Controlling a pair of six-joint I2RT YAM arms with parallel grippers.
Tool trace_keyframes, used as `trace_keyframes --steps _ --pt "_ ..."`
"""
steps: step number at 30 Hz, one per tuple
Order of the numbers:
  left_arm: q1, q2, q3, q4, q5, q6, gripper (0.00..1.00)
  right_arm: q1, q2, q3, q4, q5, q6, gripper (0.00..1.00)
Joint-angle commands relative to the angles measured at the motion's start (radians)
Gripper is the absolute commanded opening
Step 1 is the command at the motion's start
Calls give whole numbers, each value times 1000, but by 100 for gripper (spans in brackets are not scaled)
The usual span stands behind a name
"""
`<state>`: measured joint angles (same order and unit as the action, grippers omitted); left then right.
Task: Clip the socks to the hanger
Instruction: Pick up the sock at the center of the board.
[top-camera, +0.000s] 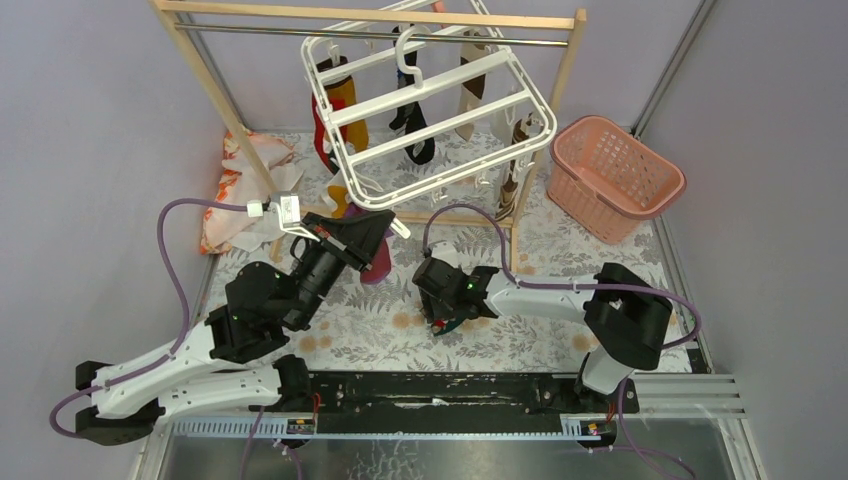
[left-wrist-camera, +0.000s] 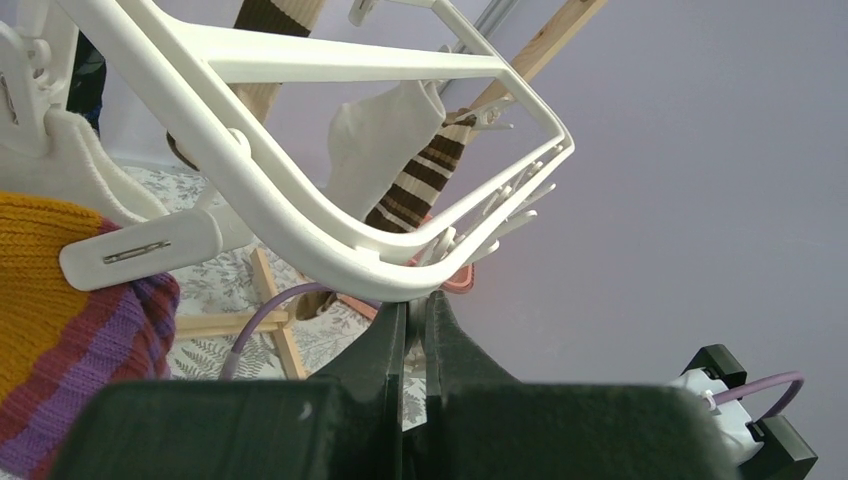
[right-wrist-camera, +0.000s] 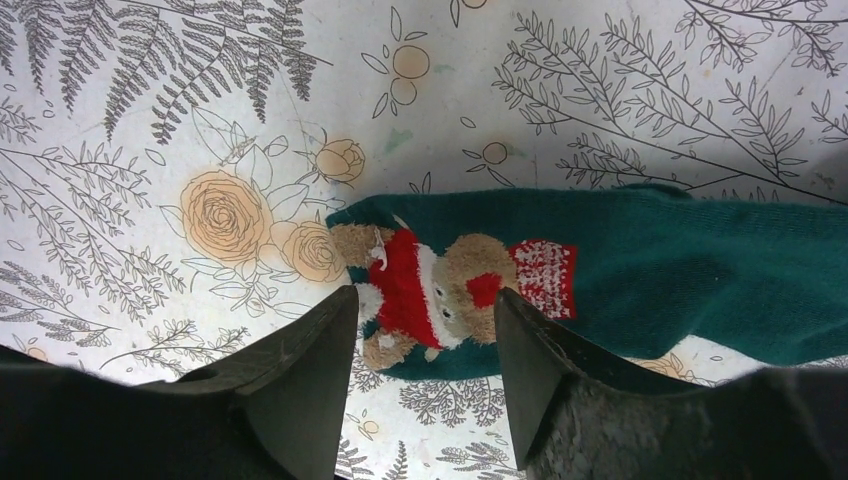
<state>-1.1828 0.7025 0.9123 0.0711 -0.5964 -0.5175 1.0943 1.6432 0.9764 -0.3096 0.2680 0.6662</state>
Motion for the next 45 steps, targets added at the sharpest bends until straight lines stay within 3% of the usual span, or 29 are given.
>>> trace_keyframes --steps 1,10,13,17,23,30,35,40,45 --pt "-6 -8 -19 -65 -25 16 0 12 12 14 7 -2 -25 60" --pt "-6 9 -14 -62 -21 9 0 29 38 -36 46 -52 -21 55" --pt "-6 17 -11 -63 -16 9 0 29 42 -46 55 -64 -23 36" --pt "-6 16 -10 -65 -16 6 0 29 18 -79 89 -88 -20 1" --pt "-6 19 -6 -63 -14 7 0 29 -138 -141 113 -83 -55 0" --pt "-6 42 13 -45 10 12 0 29 -563 -292 159 -15 -166 0" --pt "-6 77 45 -28 66 5 0 29 -807 -300 143 67 -276 0" --pt "-6 110 84 -31 97 1 0 29 -868 -214 120 90 -355 0" --pt "-6 128 110 -40 114 -1 0 29 -816 -97 114 66 -418 0"
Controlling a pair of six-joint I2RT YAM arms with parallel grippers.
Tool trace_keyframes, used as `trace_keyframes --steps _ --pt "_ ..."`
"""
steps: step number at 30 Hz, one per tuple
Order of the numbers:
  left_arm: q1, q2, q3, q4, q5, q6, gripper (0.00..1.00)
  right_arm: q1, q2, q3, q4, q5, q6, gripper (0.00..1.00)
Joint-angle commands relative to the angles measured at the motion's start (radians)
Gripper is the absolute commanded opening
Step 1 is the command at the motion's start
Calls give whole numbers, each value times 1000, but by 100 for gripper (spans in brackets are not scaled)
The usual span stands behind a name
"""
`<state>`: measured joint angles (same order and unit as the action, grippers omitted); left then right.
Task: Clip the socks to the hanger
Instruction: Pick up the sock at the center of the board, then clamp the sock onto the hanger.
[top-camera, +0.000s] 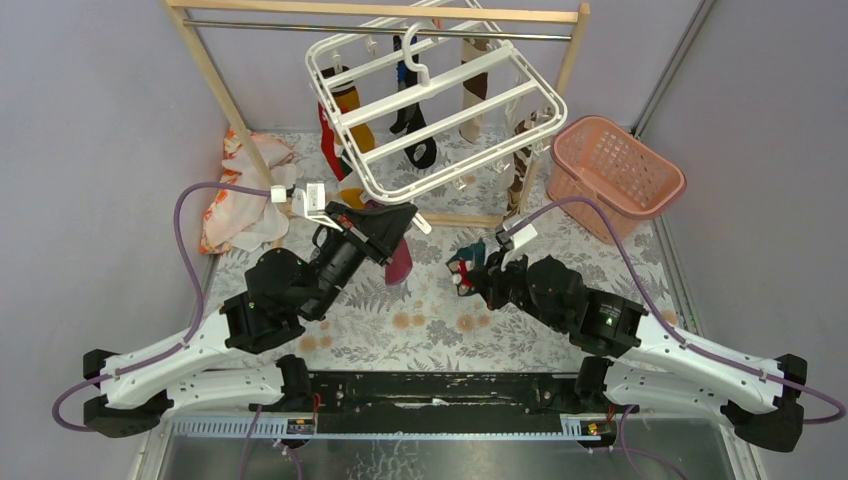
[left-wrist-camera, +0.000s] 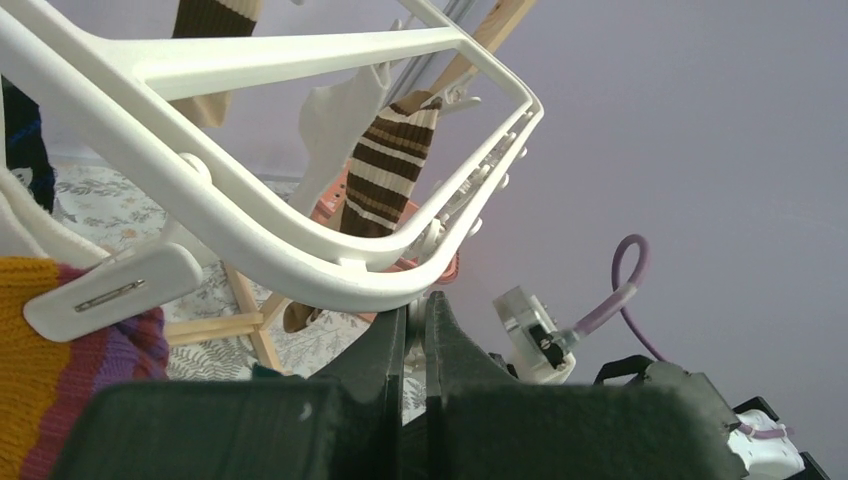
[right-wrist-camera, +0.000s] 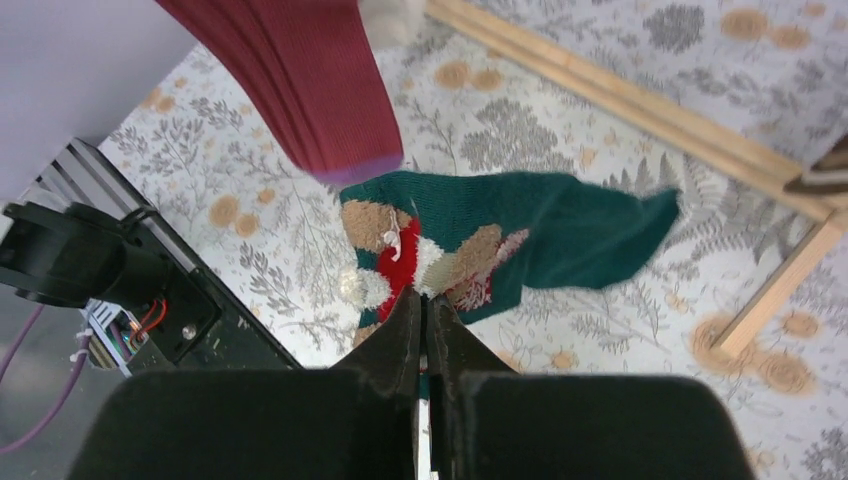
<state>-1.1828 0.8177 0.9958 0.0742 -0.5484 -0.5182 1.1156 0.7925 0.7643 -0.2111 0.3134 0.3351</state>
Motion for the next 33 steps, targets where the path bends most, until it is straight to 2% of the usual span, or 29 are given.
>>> trace_keyframes --steps 1,6,12,33 --pt "-6 16 28 -44 66 -3 0 7 52 144 7 17 -102 0" --pt "-6 10 18 -45 66 -15 0 8 76 202 76 -45 -136 0" --pt "-6 -18 1 -54 61 -29 0 7 113 280 66 -134 -149 0" --pt "-6 -27 6 -71 30 -25 0 7 131 380 115 -342 -124 0"
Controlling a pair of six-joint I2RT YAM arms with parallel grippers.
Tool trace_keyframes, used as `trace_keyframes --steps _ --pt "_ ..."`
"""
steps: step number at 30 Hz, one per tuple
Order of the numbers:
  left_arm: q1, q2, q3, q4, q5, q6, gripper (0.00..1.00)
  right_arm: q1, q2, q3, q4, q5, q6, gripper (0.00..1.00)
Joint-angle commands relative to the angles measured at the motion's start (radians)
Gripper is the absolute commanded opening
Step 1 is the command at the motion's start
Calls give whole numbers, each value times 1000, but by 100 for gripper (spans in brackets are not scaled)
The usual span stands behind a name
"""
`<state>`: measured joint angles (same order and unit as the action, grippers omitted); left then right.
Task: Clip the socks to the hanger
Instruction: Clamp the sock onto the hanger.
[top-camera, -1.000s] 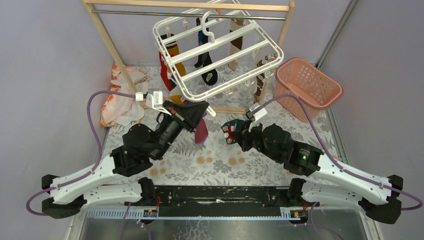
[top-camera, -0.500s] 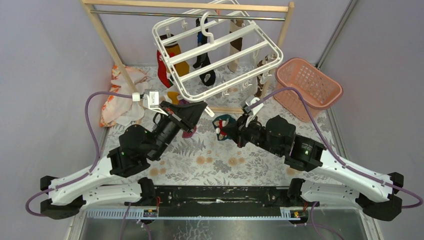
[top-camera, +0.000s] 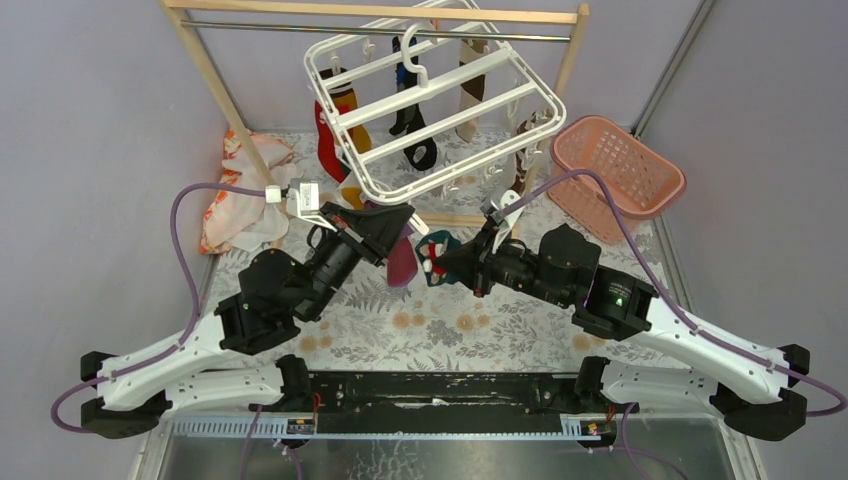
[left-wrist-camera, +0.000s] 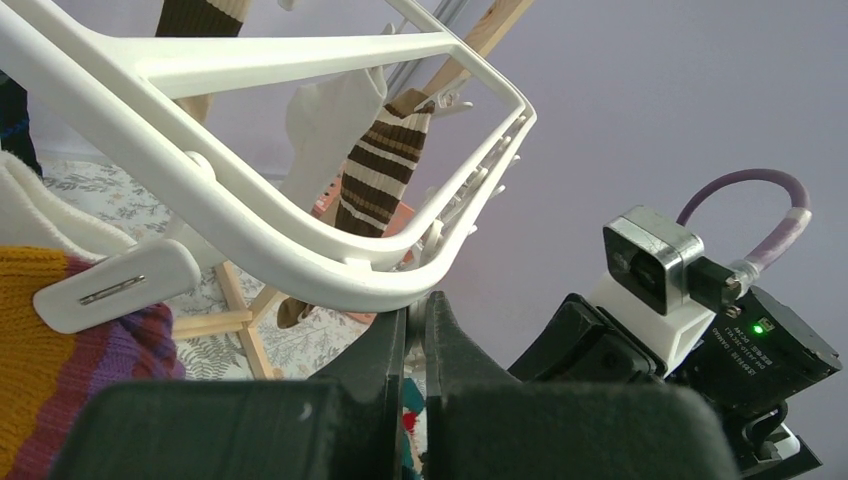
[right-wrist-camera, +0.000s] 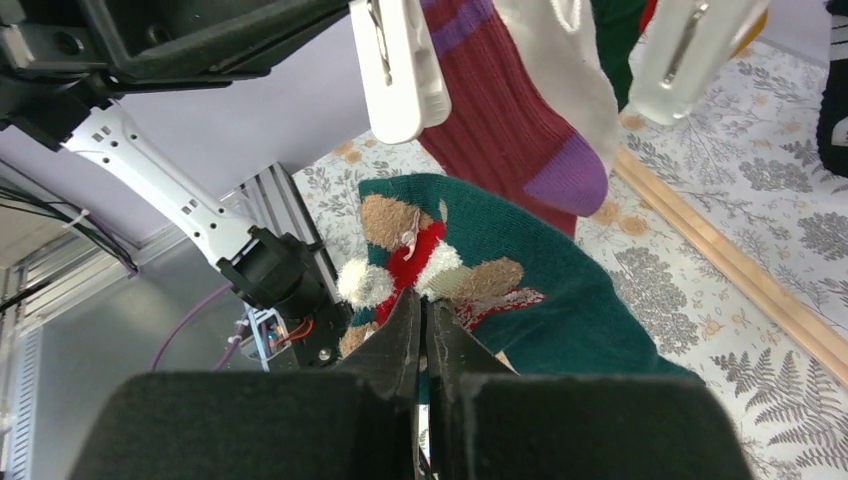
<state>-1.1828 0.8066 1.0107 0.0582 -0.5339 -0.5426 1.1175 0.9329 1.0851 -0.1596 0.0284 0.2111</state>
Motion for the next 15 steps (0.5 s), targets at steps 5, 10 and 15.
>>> trace_keyframes --steps 5,10,15 --pt "-6 -20 -9 -55 17 1 0 5 -3 76 78 -86 0 0" --pt "-6 -12 -11 -55 27 -8 0 6 23 117 67 -106 -14 0" --pt "-6 -7 -14 -55 29 -11 0 5 39 125 72 -117 -17 0"
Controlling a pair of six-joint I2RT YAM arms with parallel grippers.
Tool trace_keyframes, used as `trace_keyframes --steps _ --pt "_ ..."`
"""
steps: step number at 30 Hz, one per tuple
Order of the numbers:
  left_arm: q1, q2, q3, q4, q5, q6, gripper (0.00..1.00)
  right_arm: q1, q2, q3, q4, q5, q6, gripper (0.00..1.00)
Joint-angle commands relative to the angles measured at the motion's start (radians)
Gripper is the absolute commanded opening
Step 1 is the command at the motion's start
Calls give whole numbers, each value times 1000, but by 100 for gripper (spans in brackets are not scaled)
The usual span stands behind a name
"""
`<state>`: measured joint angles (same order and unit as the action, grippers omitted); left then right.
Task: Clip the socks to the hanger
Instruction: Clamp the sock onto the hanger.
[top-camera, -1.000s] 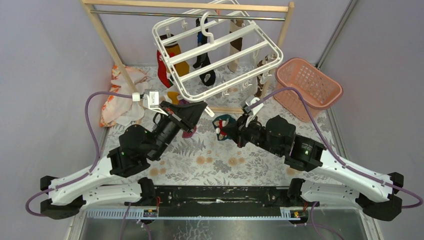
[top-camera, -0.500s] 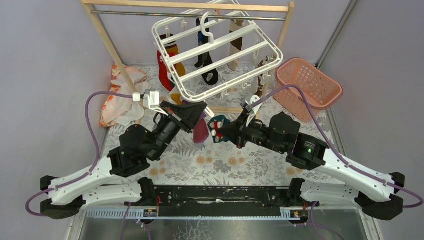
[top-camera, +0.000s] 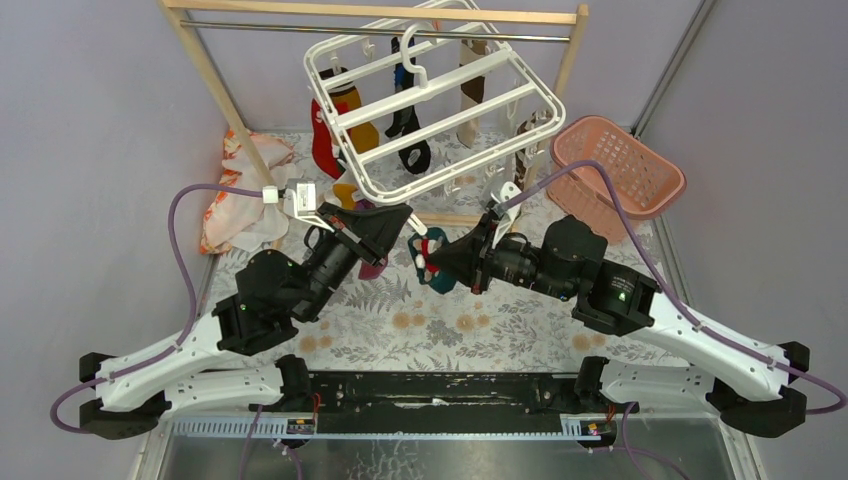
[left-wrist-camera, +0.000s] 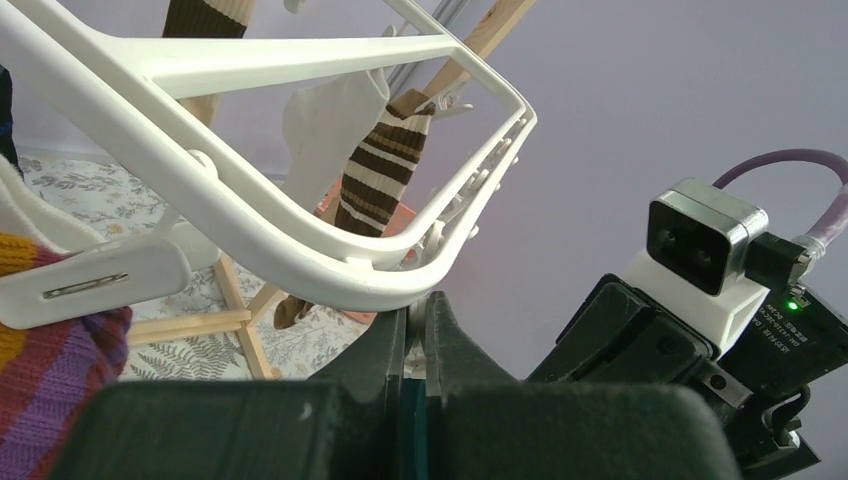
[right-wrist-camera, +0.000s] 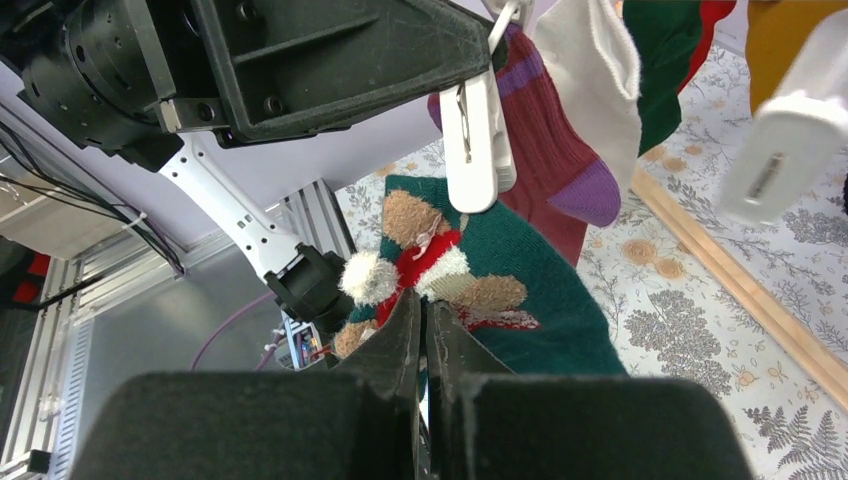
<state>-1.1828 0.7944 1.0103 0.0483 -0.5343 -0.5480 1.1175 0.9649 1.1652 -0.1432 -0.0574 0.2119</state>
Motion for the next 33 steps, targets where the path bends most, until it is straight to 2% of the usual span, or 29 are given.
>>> trace_keyframes --steps 1,33 --pt "-7 6 -14 -45 30 -6 0 5 9 46 54 -26 -22 0" --pt "-6 -4 24 -110 116 -50 0 5 38 99 30 88 -128 0"
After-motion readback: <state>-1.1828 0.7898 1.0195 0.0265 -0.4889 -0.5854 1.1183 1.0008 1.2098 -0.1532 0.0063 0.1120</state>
